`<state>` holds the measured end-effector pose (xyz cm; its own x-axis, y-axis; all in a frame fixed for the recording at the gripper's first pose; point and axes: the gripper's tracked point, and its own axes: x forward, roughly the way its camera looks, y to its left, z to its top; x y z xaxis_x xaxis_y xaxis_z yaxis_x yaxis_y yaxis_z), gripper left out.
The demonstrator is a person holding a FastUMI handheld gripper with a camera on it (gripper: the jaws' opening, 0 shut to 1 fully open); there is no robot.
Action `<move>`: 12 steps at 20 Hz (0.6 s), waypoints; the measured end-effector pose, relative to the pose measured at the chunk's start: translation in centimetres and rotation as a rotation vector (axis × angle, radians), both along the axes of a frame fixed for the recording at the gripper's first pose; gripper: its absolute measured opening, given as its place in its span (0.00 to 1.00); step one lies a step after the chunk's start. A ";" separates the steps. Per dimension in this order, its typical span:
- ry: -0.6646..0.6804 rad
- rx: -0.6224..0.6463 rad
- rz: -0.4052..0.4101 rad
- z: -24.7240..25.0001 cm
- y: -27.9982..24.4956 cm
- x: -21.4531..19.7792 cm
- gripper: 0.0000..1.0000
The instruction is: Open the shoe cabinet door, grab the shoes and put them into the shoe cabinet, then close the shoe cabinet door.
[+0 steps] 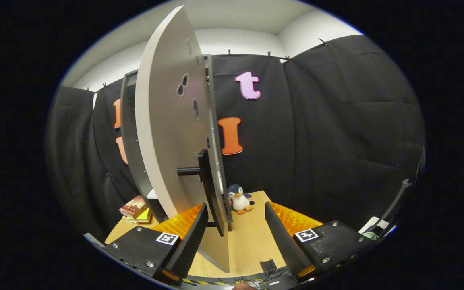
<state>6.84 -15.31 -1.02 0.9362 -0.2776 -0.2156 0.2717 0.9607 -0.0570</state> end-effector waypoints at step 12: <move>0.013 0.014 0.096 -1.3 11.2 6.7 0.90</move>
